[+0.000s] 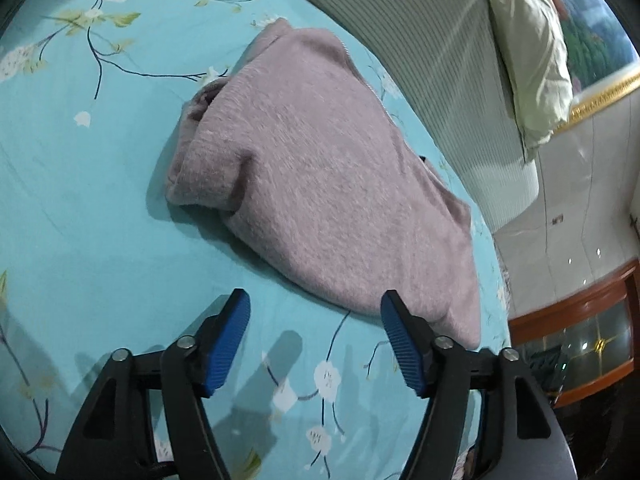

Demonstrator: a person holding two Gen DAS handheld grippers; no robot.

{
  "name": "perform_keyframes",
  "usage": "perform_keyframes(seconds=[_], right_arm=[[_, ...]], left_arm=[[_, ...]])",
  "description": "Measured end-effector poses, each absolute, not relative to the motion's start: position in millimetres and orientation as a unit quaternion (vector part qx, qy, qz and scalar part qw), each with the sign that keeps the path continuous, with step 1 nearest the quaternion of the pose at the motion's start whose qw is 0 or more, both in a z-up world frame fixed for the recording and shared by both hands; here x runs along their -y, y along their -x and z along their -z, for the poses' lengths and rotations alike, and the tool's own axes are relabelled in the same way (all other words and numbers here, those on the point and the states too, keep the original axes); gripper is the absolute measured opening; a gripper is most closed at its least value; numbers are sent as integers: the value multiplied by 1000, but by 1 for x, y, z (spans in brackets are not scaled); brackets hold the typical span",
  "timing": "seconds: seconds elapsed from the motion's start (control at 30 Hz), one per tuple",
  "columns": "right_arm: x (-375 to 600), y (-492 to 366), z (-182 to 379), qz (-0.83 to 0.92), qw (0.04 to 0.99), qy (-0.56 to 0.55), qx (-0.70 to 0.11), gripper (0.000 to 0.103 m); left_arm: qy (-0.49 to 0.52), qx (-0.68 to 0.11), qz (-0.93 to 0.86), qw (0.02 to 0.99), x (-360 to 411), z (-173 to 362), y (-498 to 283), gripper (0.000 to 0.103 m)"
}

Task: Fold small clothes

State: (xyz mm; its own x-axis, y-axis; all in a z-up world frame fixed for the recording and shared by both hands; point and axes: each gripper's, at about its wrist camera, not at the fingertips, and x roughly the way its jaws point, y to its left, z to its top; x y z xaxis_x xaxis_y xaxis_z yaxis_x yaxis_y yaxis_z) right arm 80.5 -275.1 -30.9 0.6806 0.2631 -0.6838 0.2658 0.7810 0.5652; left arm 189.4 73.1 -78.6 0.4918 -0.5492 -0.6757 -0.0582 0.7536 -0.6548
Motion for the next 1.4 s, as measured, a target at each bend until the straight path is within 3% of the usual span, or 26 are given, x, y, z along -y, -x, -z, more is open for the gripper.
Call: perform_keyframes(seconds=[0.2, 0.27, 0.3, 0.33, 0.37, 0.4, 0.43, 0.8, 0.83, 0.87, 0.9, 0.93, 0.97, 1.07, 1.2, 1.3, 1.33, 1.37, 1.4], right_arm=[[268, -84, 23, -11, 860, -324, -394, 57], [267, -85, 21, -13, 861, -323, -392, 57], [267, -86, 21, -13, 862, -322, -391, 57], [267, -86, 21, -13, 862, -323, -391, 57], [268, -88, 20, -14, 862, -322, -390, 57], [268, -89, 19, -14, 863, -322, -389, 57], [268, -90, 19, -15, 863, -321, -389, 57], [261, -97, 13, -27, 867, -317, -383, 57], [261, -97, 12, -29, 867, -319, -382, 57], [261, -97, 12, -32, 867, -319, -381, 57], [261, -97, 11, -32, 867, -319, -381, 57], [262, -98, 11, -33, 867, -319, -381, 57], [263, -98, 11, -33, 867, -320, -380, 57], [263, -102, 11, -35, 867, -322, -379, 57], [266, -108, 11, -32, 867, -318, -381, 57], [278, -119, 8, -26, 869, -316, -380, 57], [282, -124, 6, -26, 870, -314, -379, 57], [286, -128, 5, -26, 871, -311, -380, 57], [291, -135, 5, -24, 871, -308, -381, 57]], left_arm=[[358, -461, 120, 803, -89, 89, -217, 72], [364, -451, 104, 808, -96, 89, -227, 69], [365, -447, 94, 812, -98, 88, -231, 65], [363, -445, 85, 814, -102, 88, -233, 53], [361, -445, 77, 816, -106, 89, -236, 34], [360, -445, 75, 816, -108, 91, -238, 20], [361, -445, 80, 815, -111, 92, -240, 15], [353, -419, 60, 834, -143, 81, -227, 13], [358, -418, 61, 833, -145, 81, -224, 14], [362, -420, 62, 830, -146, 83, -221, 21], [368, -428, 58, 823, -147, 86, -219, 30], [375, -433, 57, 817, -147, 88, -218, 51], [384, -430, 66, 814, -145, 90, -216, 57], [373, -430, 61, 820, -136, 86, -217, 71], [360, -427, 52, 828, -122, 85, -232, 74], [342, -423, 43, 838, -115, 85, -245, 65], [337, -423, 44, 840, -114, 85, -250, 52], [337, -425, 48, 839, -113, 85, -254, 28], [341, -426, 57, 836, -113, 87, -259, 13]])
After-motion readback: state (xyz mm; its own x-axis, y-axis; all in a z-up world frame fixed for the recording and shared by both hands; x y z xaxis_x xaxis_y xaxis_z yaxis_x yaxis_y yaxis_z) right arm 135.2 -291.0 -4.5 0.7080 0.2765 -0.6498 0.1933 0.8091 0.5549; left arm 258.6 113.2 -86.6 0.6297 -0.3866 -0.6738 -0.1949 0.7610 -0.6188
